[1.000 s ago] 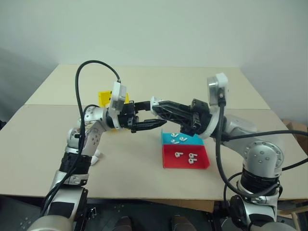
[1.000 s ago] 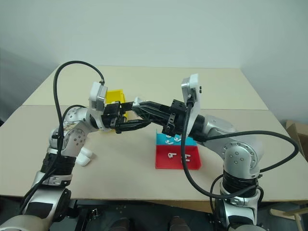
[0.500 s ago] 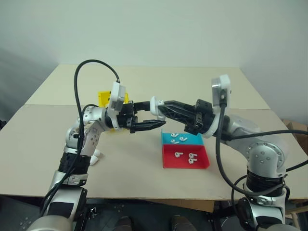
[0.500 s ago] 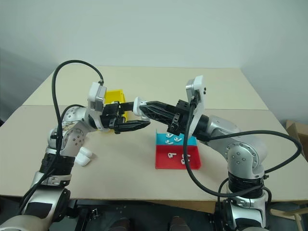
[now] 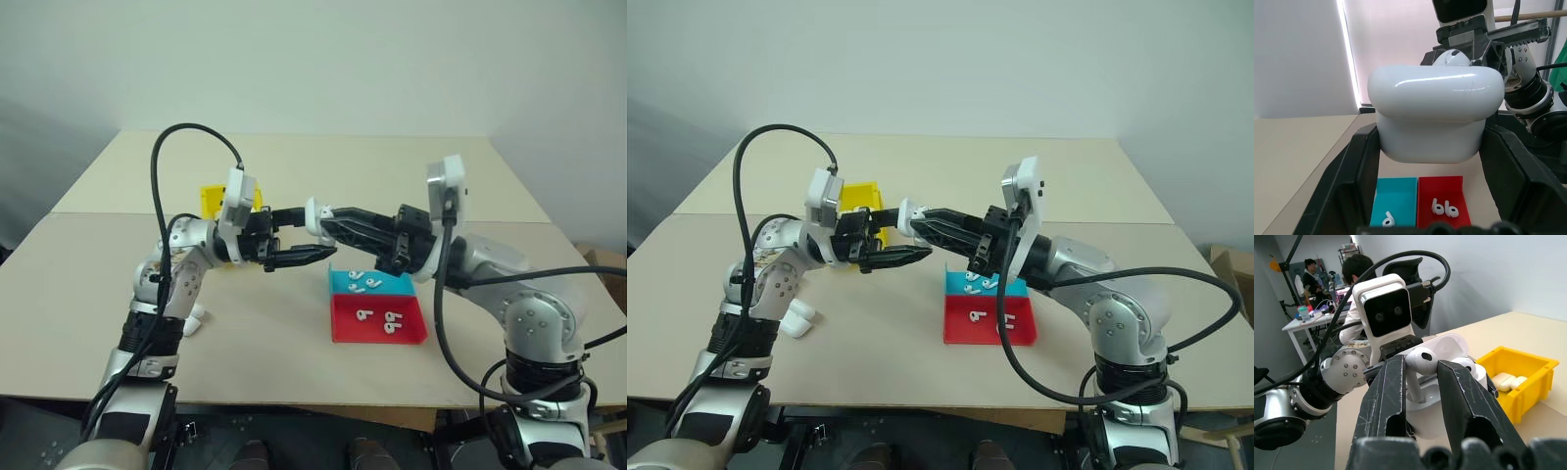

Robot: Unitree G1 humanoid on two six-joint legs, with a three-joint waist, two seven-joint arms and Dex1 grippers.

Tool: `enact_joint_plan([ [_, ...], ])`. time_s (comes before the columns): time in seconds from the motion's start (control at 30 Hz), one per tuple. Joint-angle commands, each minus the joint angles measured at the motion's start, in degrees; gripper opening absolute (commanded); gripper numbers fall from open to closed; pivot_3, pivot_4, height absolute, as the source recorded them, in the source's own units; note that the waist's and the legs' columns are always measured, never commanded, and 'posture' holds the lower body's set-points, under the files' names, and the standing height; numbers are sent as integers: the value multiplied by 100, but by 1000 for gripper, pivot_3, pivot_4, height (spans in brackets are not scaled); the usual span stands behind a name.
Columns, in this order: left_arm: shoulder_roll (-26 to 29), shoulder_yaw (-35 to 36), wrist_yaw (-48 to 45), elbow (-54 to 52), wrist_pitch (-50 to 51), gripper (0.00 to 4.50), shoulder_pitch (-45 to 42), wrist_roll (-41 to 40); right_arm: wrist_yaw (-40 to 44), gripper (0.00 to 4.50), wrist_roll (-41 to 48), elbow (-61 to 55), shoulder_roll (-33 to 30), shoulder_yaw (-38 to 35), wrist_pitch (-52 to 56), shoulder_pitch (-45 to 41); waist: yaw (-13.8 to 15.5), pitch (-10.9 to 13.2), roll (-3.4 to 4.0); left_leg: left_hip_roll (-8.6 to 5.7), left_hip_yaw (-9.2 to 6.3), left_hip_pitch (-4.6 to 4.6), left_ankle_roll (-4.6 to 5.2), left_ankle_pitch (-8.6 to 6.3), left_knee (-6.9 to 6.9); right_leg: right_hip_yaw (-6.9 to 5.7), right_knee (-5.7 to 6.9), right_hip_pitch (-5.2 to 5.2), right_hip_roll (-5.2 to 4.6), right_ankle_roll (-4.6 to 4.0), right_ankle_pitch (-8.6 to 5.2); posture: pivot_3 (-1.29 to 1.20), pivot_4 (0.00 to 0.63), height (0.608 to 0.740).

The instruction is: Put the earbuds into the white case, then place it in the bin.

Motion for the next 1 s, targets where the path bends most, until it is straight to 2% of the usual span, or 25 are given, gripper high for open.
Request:
enact_joint_plan([
  [0.03,-23,172,56,-211,-51,2766,-78,-130,98,1182,-63,-170,-100,108,-164,97,0,0,0,0,0,0,0,0,0,0,0,0,0,0,0,0,150,740],
  [0.1,-25,178,68,-204,-48,2766,-80,-130,160,1182,-108,-177,-145,141,-241,140,-1,0,0,0,0,0,0,0,0,1,0,0,0,0,0,0,150,740],
  [0.13,-25,182,74,-200,-48,2766,-81,-127,180,1360,-123,-177,-171,162,-276,154,0,0,0,0,0,0,0,0,0,0,0,0,0,0,0,0,150,740],
  [0.2,-23,185,80,-190,-55,2766,-84,-120,244,1785,-137,-179,-219,190,-334,176,-1,0,0,0,0,1,0,0,0,0,0,0,0,0,0,0,150,740],
  [0.33,-23,179,83,-158,-78,2766,-89,-113,349,3069,-160,-197,-304,204,-403,169,0,0,0,0,0,0,0,0,0,0,0,0,0,0,0,0,150,740],
  [0.6,-6,121,60,-63,-102,2766,-3,-19,555,3069,44,-298,-604,42,-393,140,5,0,-1,0,0,0,0,0,0,0,-1,0,0,0,0,0,150,740],
  [0.73,-7,65,51,-55,-73,2766,77,23,733,2172,144,-301,-846,-16,-400,117,3,0,-1,0,0,0,0,0,0,0,-2,0,0,0,0,0,150,740],
  [0.93,-95,-185,128,27,-136,2766,170,355,1007,34,-126,-13,-1325,51,-437,-333,5,1,-1,-1,0,1,0,0,0,0,-3,1,0,0,0,0,150,740],
  [1.0,-153,-259,168,44,-177,2766,185,466,1091,34,-350,129,-1495,186,-452,-613,6,1,-1,-1,0,1,0,0,0,0,-3,1,0,0,0,0,150,740],
])
